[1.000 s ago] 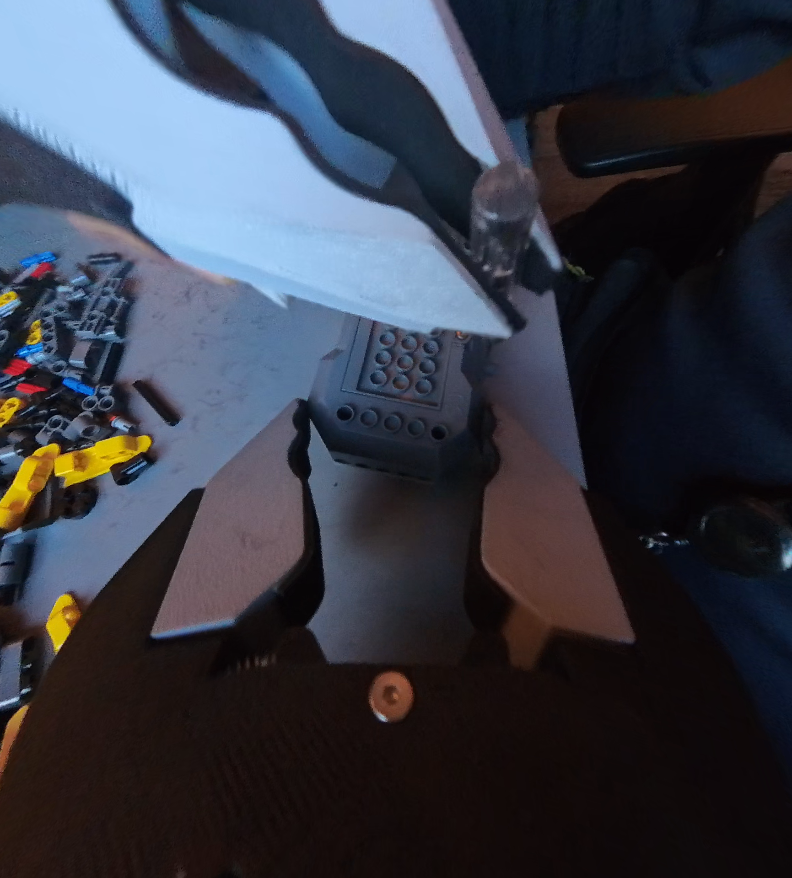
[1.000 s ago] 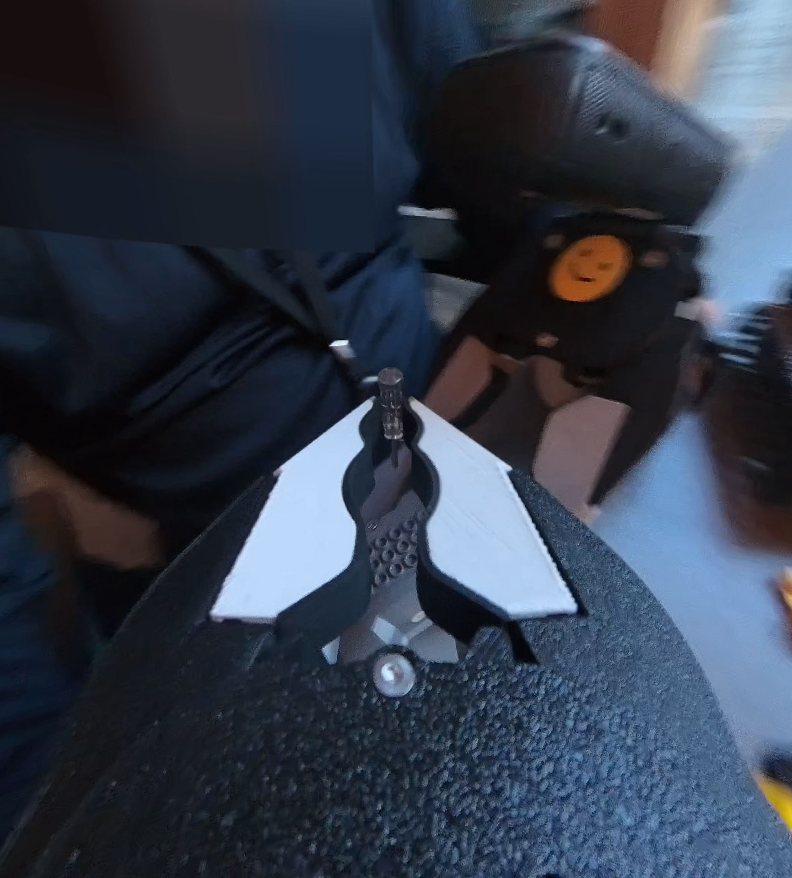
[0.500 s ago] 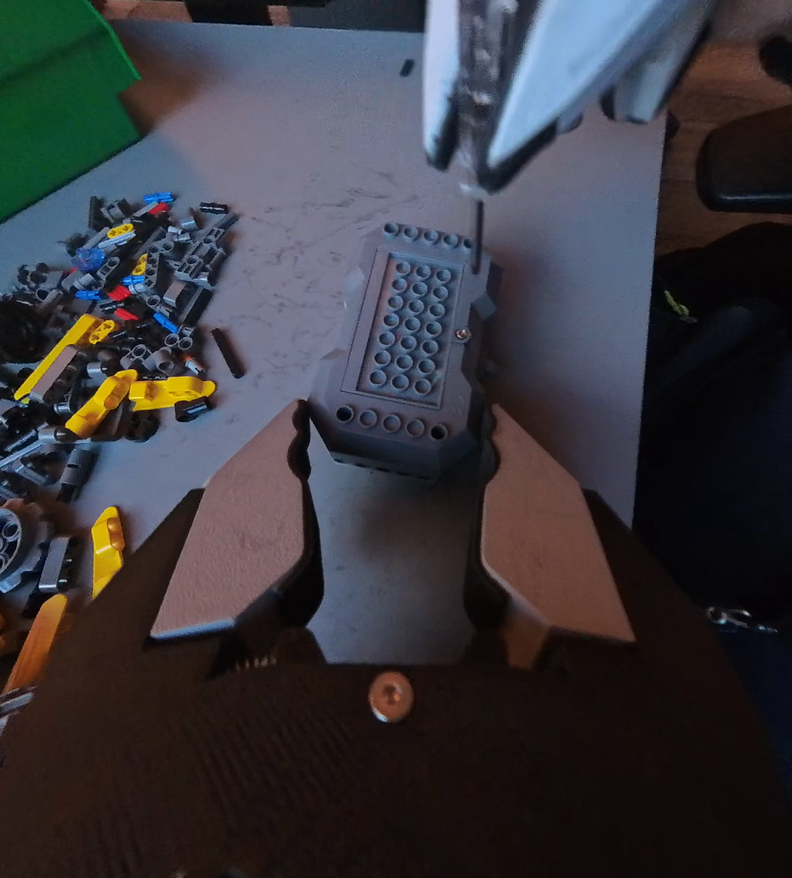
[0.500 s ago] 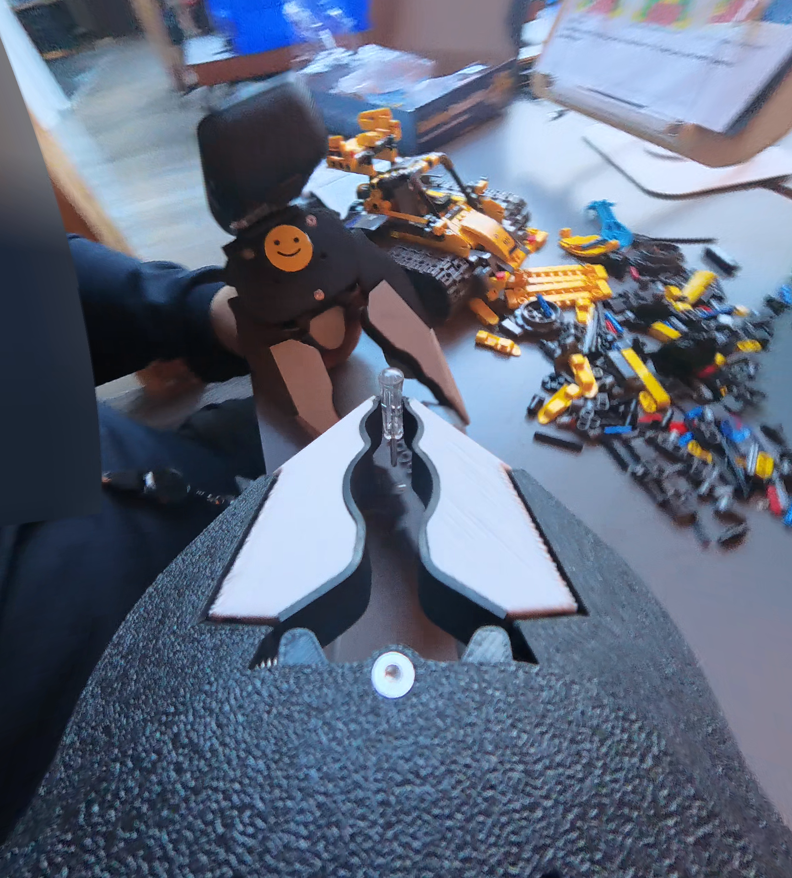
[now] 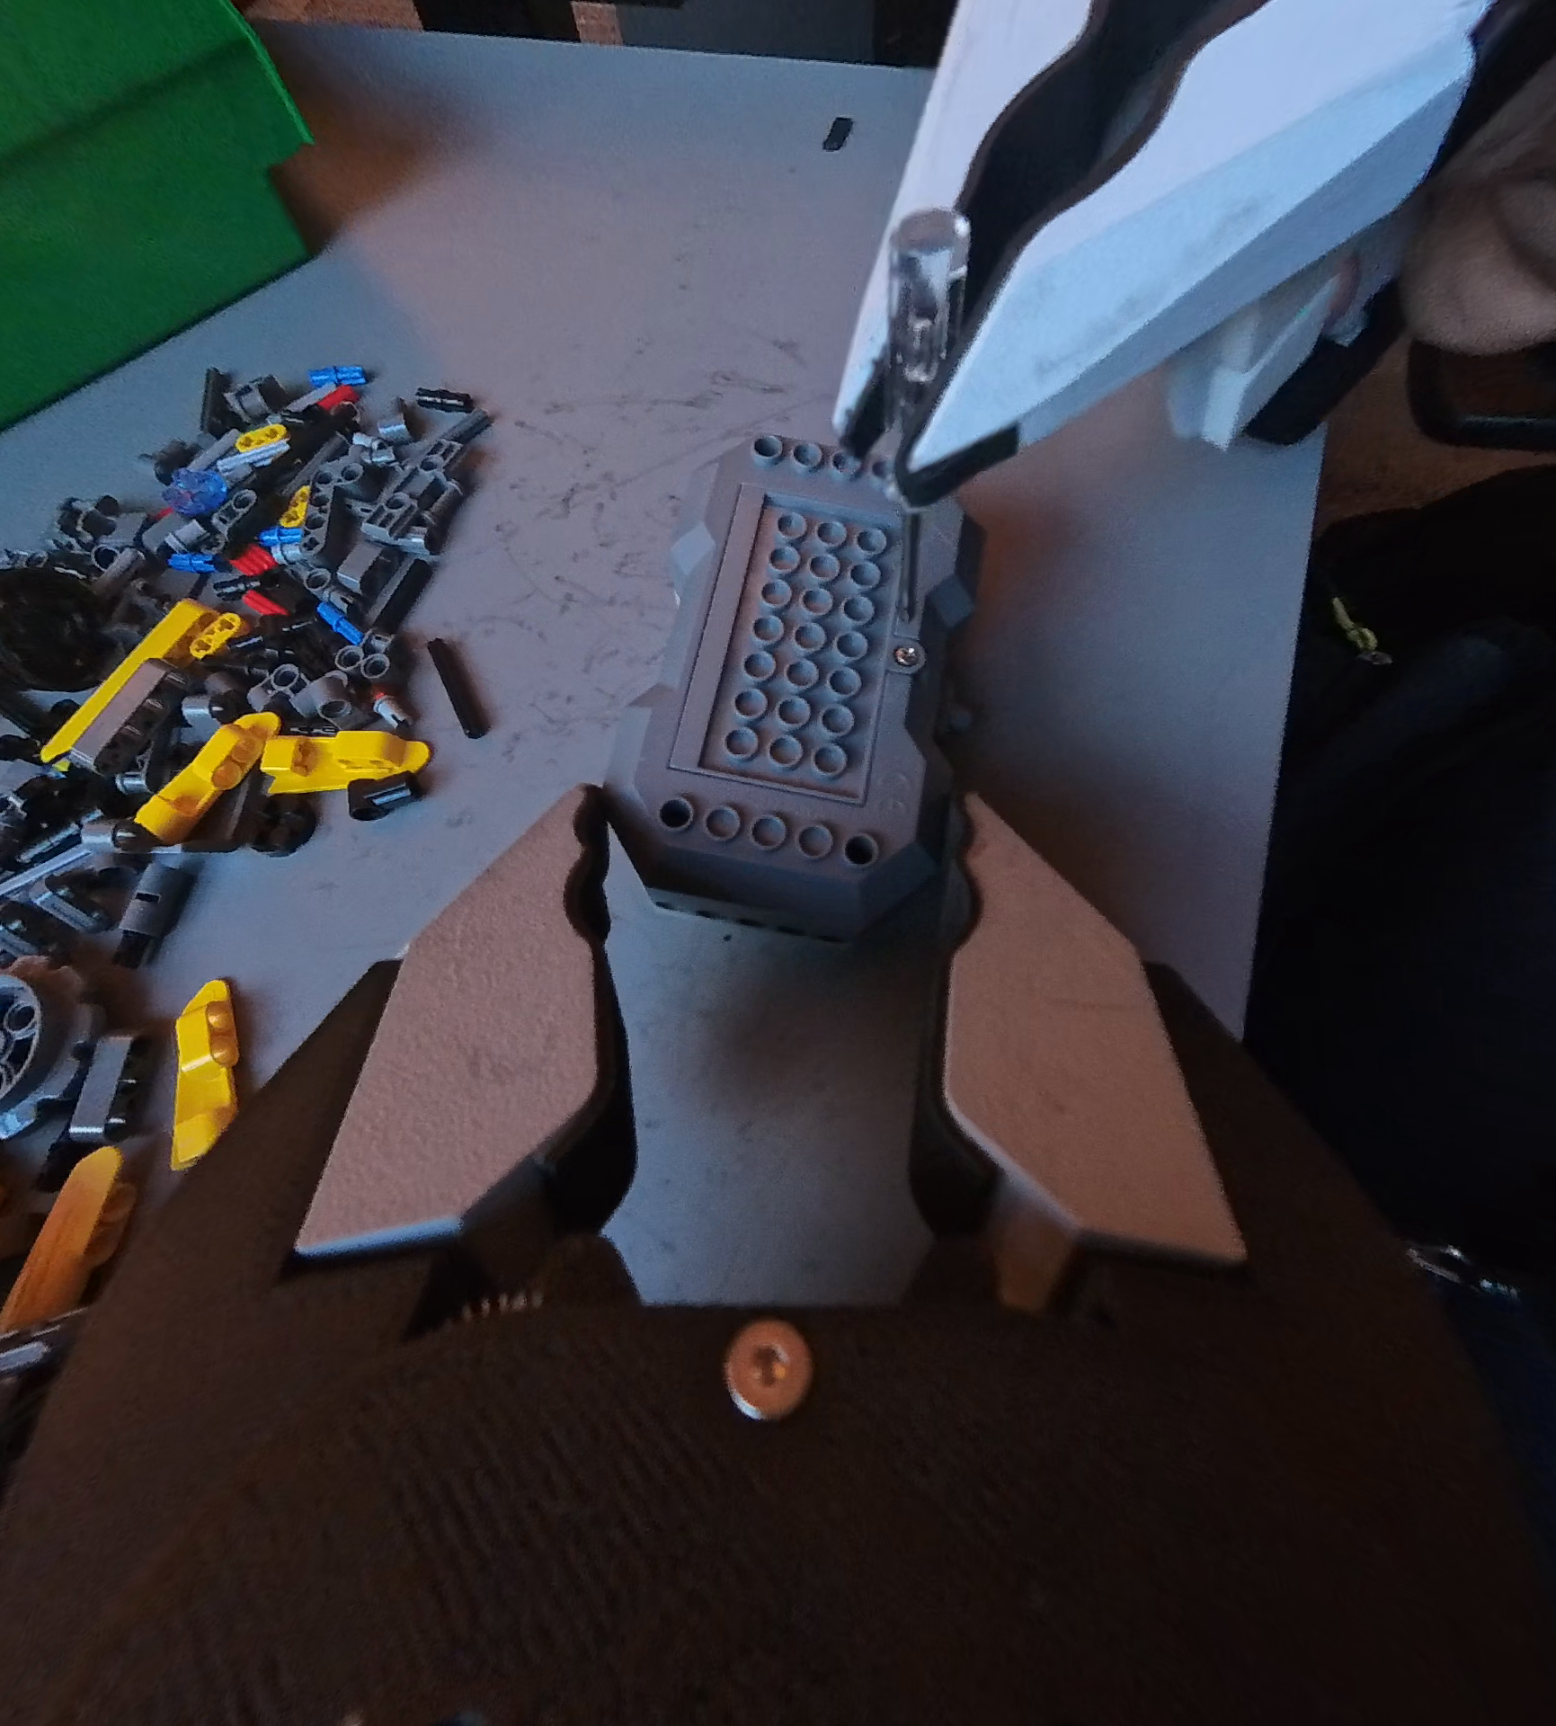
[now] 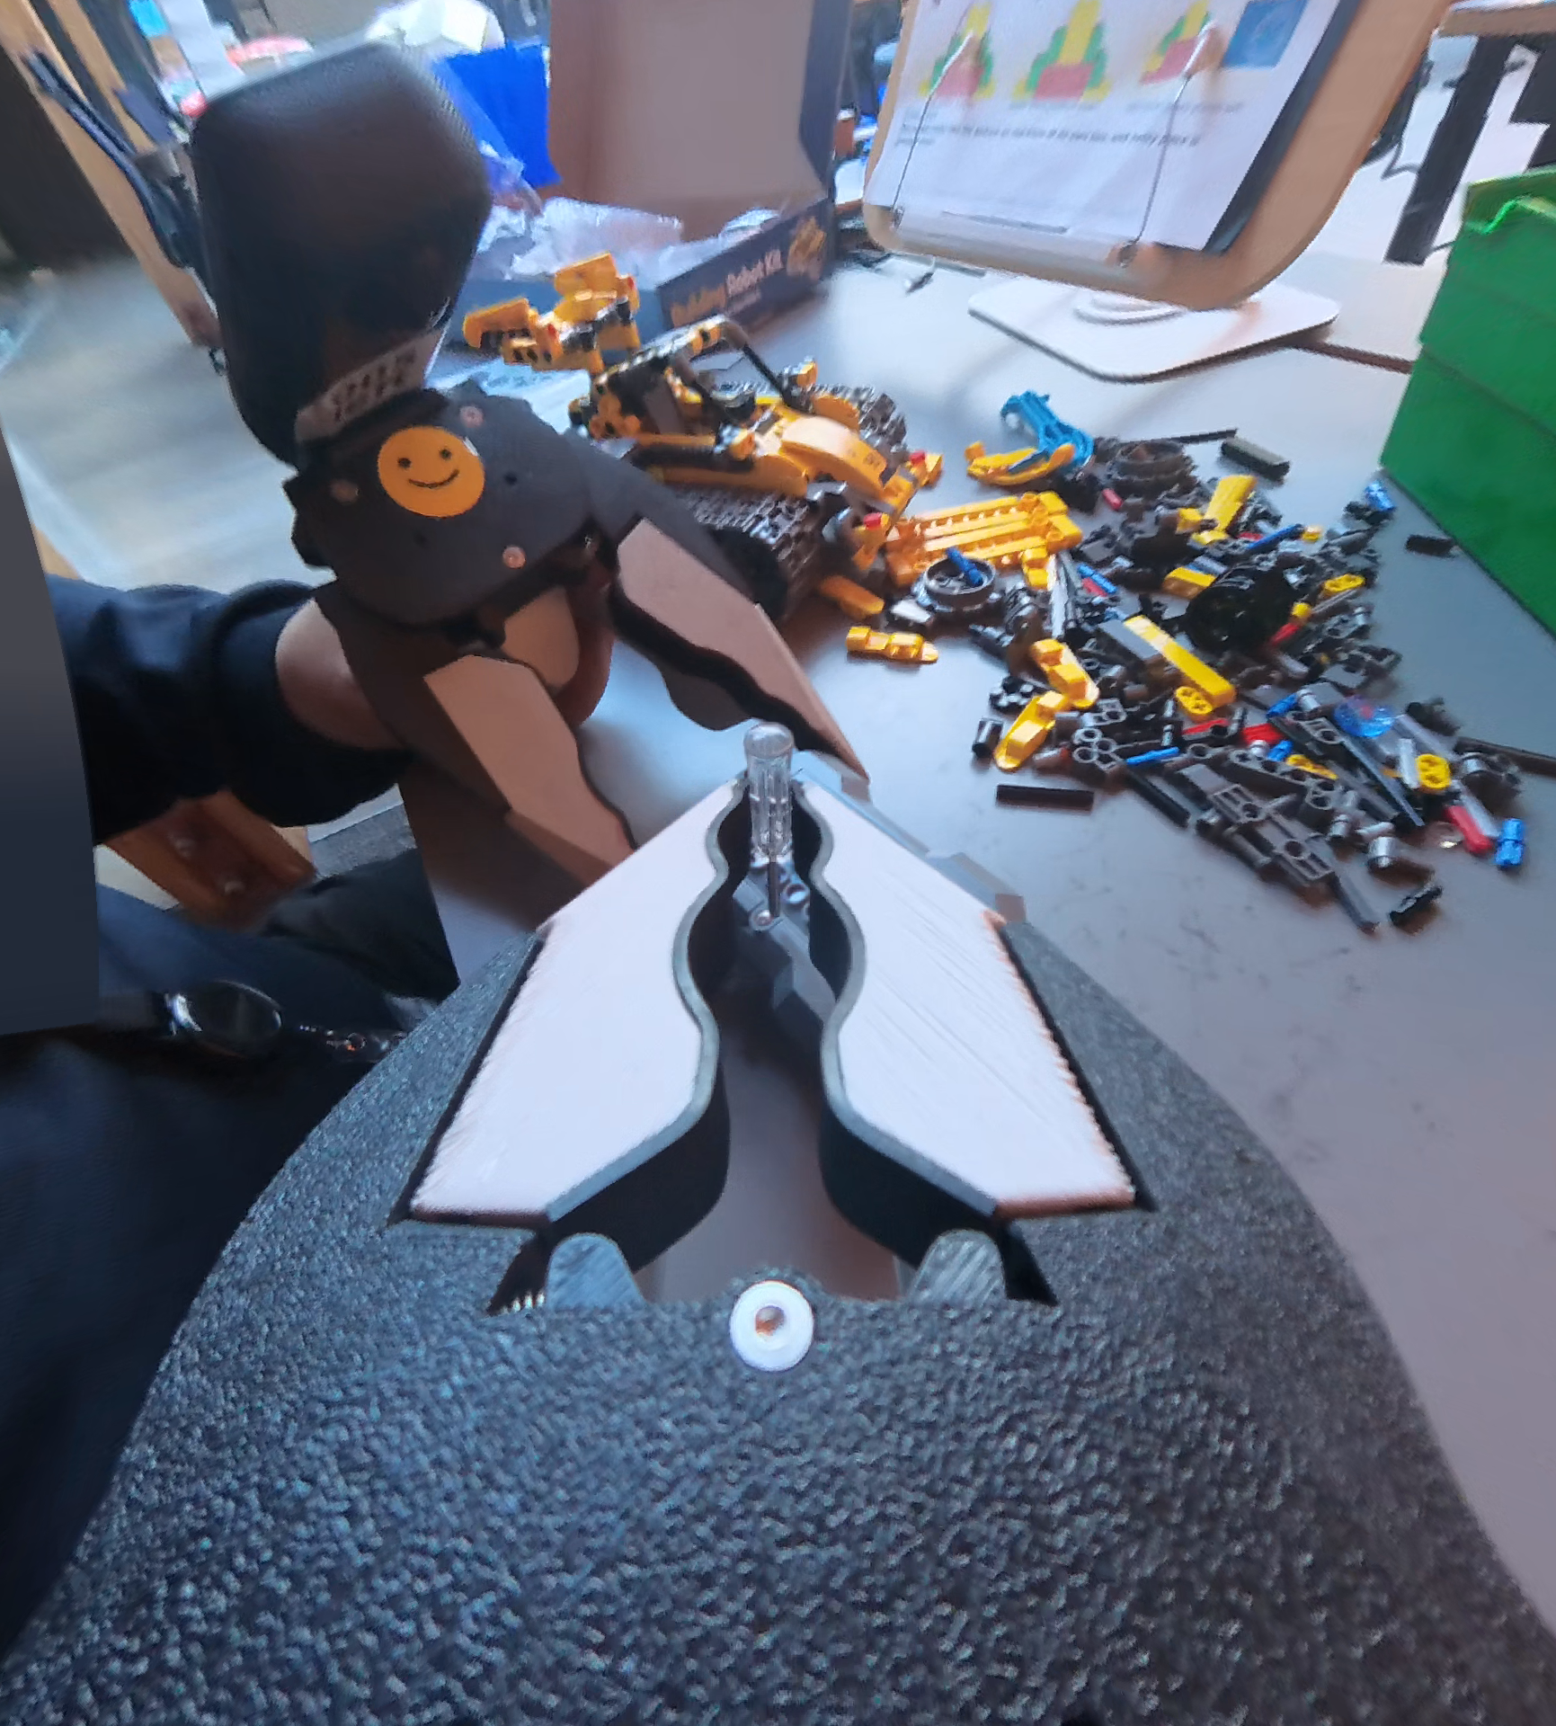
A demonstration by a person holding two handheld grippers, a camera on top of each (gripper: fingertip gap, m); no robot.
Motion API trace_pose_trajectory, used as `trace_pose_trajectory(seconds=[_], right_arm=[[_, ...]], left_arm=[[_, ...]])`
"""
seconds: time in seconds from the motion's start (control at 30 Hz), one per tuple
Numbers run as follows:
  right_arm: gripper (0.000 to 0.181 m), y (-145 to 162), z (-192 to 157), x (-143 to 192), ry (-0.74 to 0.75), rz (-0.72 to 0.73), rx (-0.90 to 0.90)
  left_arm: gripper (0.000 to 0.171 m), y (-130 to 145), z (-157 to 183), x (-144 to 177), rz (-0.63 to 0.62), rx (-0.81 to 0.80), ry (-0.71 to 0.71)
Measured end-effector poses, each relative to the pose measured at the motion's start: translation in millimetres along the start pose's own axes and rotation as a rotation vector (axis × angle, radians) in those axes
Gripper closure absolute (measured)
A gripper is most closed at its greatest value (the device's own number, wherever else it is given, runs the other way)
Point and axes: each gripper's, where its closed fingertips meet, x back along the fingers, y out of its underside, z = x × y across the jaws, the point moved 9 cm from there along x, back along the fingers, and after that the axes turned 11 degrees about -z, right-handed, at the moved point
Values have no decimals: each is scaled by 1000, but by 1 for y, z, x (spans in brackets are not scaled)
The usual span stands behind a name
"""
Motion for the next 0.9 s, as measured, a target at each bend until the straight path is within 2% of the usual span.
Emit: trace_pose_trajectory(seconds=[0.5,0.9], right_arm=[[174,1,-4,-3,19,-1,42],[174,1,-3,-4,-20,-13,55]], left_arm=[[103,0,-1,0,0,6,8],[103,0,-1,0,1,6,11]])
